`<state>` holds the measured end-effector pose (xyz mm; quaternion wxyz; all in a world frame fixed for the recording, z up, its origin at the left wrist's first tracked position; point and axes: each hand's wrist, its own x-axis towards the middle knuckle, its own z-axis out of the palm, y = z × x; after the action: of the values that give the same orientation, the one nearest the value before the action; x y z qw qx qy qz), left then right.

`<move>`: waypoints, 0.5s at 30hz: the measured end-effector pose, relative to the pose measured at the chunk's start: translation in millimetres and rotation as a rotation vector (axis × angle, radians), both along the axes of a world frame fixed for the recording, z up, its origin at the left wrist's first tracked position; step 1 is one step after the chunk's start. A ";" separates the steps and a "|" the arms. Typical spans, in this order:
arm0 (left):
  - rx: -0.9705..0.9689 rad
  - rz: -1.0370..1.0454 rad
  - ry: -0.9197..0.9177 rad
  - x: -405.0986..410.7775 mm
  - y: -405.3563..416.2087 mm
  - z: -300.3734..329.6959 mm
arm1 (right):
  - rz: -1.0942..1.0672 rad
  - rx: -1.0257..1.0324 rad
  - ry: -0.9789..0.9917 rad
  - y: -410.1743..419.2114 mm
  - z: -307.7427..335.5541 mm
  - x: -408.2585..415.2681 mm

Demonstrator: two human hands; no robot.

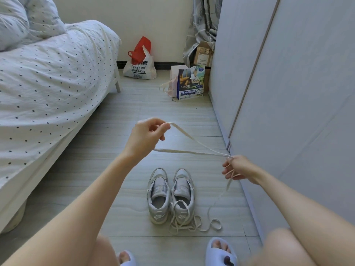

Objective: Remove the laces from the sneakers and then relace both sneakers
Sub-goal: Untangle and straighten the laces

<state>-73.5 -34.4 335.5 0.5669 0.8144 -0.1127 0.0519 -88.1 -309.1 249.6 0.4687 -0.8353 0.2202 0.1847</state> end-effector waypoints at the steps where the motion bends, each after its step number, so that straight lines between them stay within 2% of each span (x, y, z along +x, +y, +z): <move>1: 0.109 -0.023 0.035 0.7 1.4 -5.1 | 0.060 -0.037 0.054 -3.0 -1.0 -3.3; 5: 0.482 -0.181 0.120 0.5 3.8 -19.2 | 0.455 -0.163 0.241 8.6 -5.8 -12.9; 8: 0.587 -0.266 0.153 2.8 7.0 -23.4 | 0.663 -0.171 0.366 27.2 -11.8 -15.0; 12: 0.716 -0.396 0.183 2.3 12.1 -34.4 | 0.817 -0.224 0.473 44.8 -25.6 -8.2; 15: 0.790 -0.448 0.222 -0.7 14.0 -49.5 | 0.831 -0.291 0.423 56.3 -45.6 6.6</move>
<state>-74.2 -20.4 286.0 0.2192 0.9241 -0.2356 -0.2062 -81.4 -252.8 204.0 0.1788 -0.8535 -0.0180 0.4891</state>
